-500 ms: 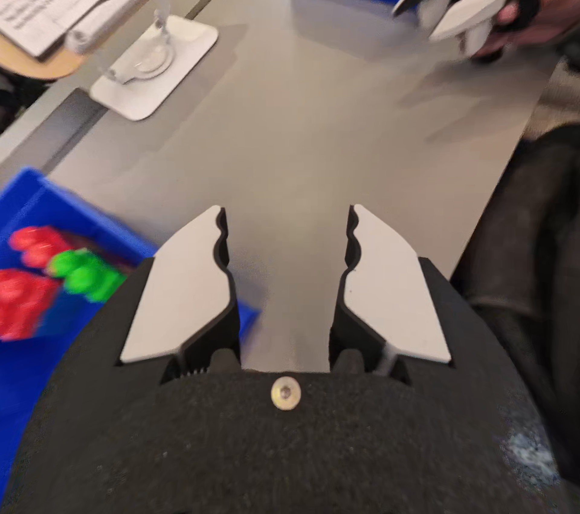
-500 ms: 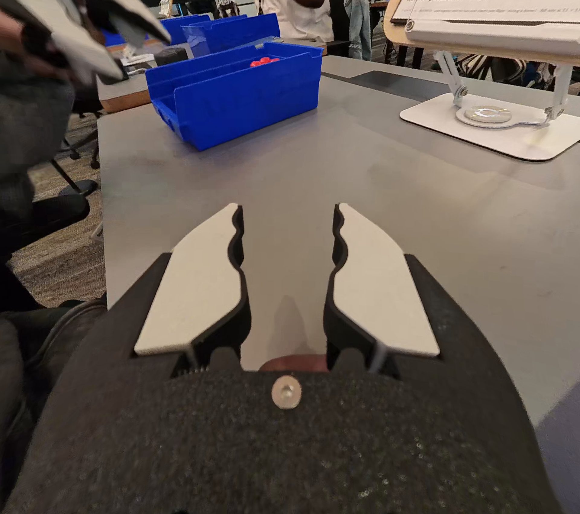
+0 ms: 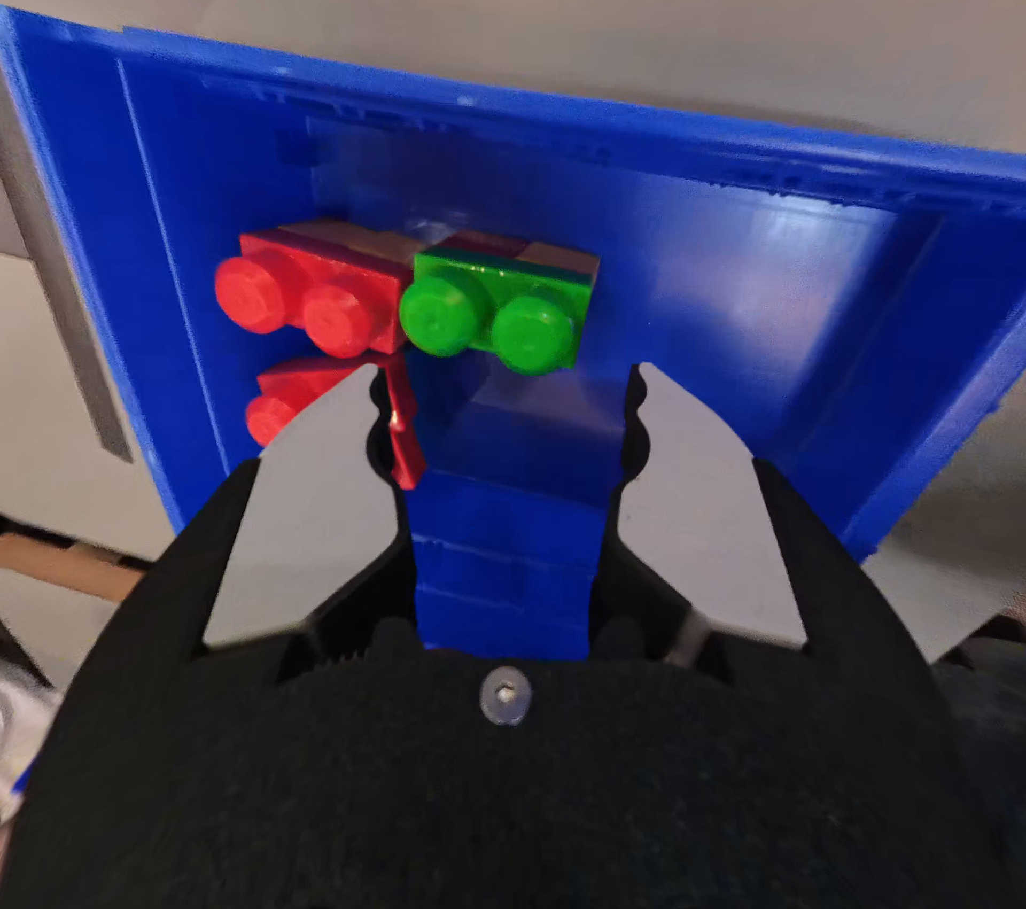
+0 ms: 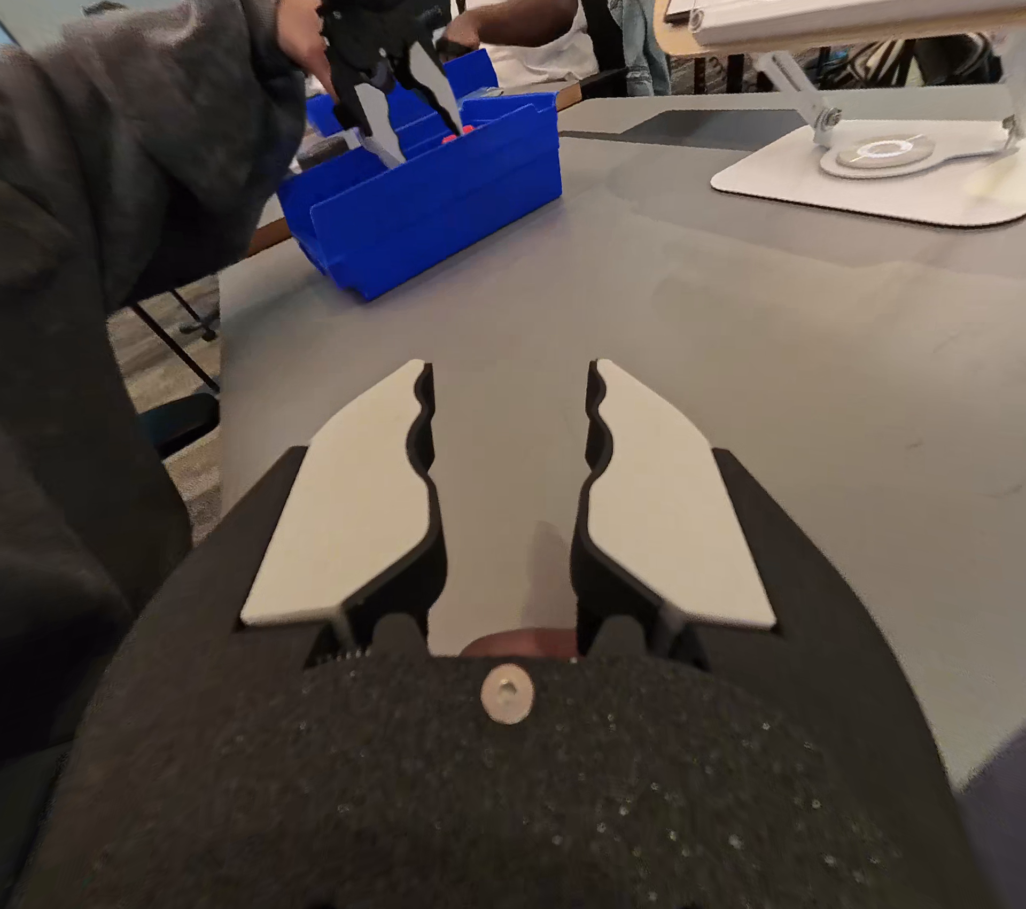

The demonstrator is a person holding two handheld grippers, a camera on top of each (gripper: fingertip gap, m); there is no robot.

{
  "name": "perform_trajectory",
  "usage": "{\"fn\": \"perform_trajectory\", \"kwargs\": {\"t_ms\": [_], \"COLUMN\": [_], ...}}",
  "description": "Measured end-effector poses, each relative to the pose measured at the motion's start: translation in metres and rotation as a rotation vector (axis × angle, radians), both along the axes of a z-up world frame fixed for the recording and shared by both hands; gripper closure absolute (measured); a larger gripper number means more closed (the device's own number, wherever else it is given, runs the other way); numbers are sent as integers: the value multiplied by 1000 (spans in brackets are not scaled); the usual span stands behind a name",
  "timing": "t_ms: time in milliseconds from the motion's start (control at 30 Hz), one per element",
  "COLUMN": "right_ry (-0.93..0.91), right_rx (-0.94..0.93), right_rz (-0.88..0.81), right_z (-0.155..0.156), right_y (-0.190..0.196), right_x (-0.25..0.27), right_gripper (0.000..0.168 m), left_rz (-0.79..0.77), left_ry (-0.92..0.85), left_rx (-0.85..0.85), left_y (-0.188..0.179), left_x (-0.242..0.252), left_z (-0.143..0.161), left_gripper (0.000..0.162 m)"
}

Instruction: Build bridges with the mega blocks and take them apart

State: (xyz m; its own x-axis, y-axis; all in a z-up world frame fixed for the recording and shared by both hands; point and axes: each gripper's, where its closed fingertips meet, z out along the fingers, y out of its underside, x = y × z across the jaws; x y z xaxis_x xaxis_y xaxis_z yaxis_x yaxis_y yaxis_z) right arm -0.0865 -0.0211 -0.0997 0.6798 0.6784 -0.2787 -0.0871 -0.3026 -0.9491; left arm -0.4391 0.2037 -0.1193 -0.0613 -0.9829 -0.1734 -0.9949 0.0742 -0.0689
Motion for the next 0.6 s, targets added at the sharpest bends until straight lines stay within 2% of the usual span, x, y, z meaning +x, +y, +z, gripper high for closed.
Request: {"fn": "perform_trajectory", "kwargs": {"t_ms": [200, 367, 467, 600], "right_ry": [54, -16, -72, -94], "right_rx": [-46, -40, -26, -19], "right_rz": [37, 86, 105, 114], "right_z": [-3, -10, -14, -16], "right_y": [1, -4, -7, -9], "right_x": [-2, -14, -20, -22], "right_gripper": [116, 116, 116, 117], "left_rz": [-63, -85, -99, -106], "left_ry": [-23, 26, 79, 88], "left_rx": [-95, -113, -99, -92], "left_y": [2, 1, 2, 0], "left_x": [14, 13, 6, 6], "left_z": [-13, -26, -34, -35], "left_gripper": [80, 79, 88, 89]}}
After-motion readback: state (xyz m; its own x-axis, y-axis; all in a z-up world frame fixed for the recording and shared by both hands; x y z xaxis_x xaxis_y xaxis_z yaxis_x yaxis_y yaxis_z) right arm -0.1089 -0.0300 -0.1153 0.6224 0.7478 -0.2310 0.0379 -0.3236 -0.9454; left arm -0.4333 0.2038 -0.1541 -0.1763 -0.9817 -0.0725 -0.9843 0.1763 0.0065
